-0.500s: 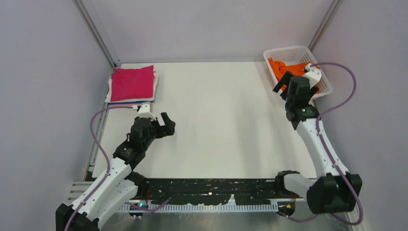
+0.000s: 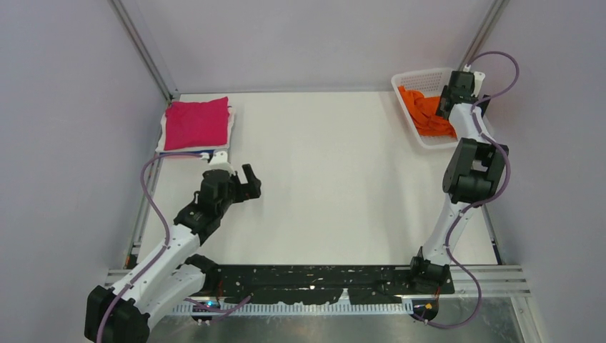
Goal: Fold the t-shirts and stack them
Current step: Grab crumpled tshirt from bin with the right arm, then move the tshirt to the center of the board
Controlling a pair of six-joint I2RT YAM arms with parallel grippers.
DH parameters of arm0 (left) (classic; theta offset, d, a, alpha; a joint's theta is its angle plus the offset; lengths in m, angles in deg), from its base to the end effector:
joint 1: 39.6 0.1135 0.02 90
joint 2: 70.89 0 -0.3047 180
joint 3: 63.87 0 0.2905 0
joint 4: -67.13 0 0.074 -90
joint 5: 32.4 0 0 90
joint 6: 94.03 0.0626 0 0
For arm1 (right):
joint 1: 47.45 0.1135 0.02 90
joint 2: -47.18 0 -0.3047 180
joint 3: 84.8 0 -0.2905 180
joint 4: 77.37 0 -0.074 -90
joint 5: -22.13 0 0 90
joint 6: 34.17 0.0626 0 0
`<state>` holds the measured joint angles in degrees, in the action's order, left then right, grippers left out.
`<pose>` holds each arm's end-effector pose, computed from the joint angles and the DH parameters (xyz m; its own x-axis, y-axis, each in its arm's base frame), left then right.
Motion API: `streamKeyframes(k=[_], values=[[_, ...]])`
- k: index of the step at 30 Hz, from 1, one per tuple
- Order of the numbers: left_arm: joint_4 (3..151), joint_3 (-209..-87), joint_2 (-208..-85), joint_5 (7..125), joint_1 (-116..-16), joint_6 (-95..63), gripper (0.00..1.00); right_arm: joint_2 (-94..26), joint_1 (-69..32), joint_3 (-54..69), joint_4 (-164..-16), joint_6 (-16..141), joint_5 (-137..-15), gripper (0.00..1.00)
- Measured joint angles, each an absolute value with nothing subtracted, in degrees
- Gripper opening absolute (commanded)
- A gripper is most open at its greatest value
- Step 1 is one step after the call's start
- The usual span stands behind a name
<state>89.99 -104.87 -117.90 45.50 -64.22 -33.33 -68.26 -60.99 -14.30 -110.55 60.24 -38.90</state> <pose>0.2051 -0.0795 0.2407 -0.5005 -0.2970 -0.8132 -0.0051 0.9403 -0.3403 0.5176 -0.1558 0.2773 -0.5678 0.2059 -0.7970 0.6156 0.7490 -0.2450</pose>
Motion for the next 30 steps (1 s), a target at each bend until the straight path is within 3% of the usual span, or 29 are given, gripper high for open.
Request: streamKeyframes(k=[3, 6, 7, 8, 9, 11, 19, 30], values=[[89.44, -104.87, -119.1, 45.31, -64.22, -33.35, 1.0, -73.7, -62.23, -18.36, -111.86, 58.58, -38.9, 0.93], [88.96, -104.96, -120.61, 45.15, -64.22, -33.35, 1.0, -78.09, -63.37, -22.25, -112.16, 57.22, -40.1, 0.75], [88.96, -105.09, -121.2, 45.13, -64.22, -33.33, 1.0, -79.3, -63.63, -23.37, -112.25, 56.61, -40.72, 0.56], [88.96, -105.29, -121.79, 45.15, -64.22, -33.31, 1.0, -80.52, -63.83, -24.66, -112.3, 55.97, -41.33, 0.45], [88.98, -105.53, -122.27, 45.15, -64.22, -33.31, 1.0, -81.68, -64.05, -26.12, -112.3, 55.38, -41.83, 0.27], [89.0, -106.21, -123.19, 45.15, -64.22, -33.31, 1.0, -83.3, -64.33, -27.98, -112.32, 54.47, -42.33, 0.09], [88.96, -107.3, -121.26, 45.55, -64.22, -33.39, 1.0, -79.45, -64.4, -28.31, -113.45, 55.34, -48.26, 0.05], [87.61, -103.52, -107.65, 47.34, -64.22, -34.07, 1.0, -41.16, -57.93, -24.13, -111.75, 60.22, -69.48, 0.05]])
